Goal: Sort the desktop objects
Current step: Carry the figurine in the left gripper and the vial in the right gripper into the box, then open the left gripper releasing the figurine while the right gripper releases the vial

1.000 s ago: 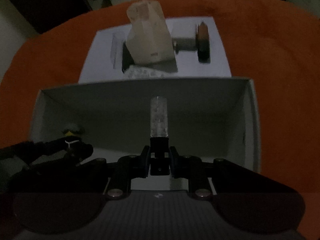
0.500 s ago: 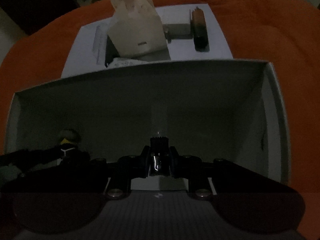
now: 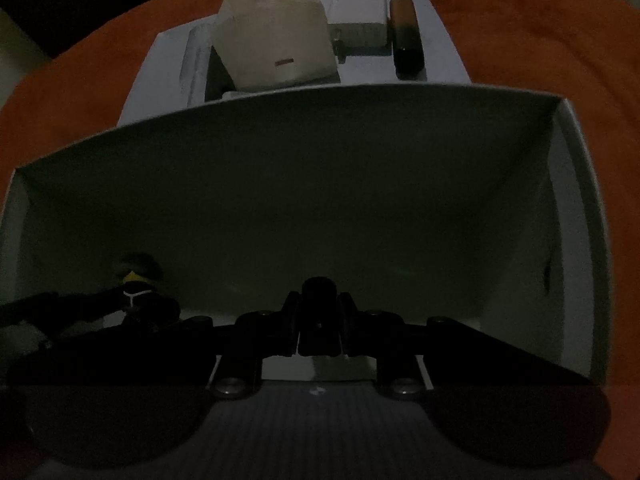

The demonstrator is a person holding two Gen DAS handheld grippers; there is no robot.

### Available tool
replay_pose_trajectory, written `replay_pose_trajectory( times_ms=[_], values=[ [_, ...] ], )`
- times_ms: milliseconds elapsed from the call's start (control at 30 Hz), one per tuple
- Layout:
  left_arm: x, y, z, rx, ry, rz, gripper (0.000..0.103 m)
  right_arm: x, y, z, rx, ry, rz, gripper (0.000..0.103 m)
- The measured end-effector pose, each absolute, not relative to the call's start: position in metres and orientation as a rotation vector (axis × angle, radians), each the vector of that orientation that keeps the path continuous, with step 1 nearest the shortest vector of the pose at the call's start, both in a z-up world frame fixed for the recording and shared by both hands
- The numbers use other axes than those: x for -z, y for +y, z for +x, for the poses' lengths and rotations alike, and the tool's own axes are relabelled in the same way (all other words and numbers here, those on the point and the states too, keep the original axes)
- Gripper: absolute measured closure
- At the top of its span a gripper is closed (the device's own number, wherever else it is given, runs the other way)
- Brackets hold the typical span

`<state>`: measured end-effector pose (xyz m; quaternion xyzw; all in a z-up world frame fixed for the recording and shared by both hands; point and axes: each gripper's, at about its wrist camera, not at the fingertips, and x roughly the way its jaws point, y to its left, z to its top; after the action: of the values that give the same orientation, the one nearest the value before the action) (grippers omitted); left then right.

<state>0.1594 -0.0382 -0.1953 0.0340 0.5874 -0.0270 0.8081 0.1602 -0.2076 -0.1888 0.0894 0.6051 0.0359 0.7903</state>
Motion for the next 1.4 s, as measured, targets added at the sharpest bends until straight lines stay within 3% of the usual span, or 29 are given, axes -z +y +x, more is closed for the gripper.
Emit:
replay_pose_trajectory(
  times_ms=[833, 900, 967, 1000, 1100, 1400],
  values=[
    [0.2, -0.043, 0.158, 0.053, 1.341, 0.067, 0.065, 0.209, -0.212, 0.152, -0.058, 1.385, 0.208, 0.081],
    [0.197, -0.044, 0.156, 0.053, 1.332, 0.075, 0.059, 0.208, -0.213, 0.152, -0.057, 1.388, 0.21, 0.081],
    [0.193, -0.045, 0.153, 0.051, 1.319, 0.082, 0.042, 0.207, -0.213, 0.151, -0.057, 1.39, 0.22, 0.075],
    [0.19, -0.045, 0.152, 0.048, 1.312, 0.08, 0.041, 0.206, -0.214, 0.151, -0.057, 1.39, 0.229, 0.068],
    [0.178, -0.046, 0.148, 0.054, 1.298, 0.071, 0.041, 0.2, -0.215, 0.149, -0.052, 1.383, 0.242, 0.064],
    [0.143, -0.043, 0.141, 0.051, 1.245, 0.049, 0.041, 0.163, -0.217, 0.135, -0.068, 1.338, 0.246, 0.063]
  ],
)
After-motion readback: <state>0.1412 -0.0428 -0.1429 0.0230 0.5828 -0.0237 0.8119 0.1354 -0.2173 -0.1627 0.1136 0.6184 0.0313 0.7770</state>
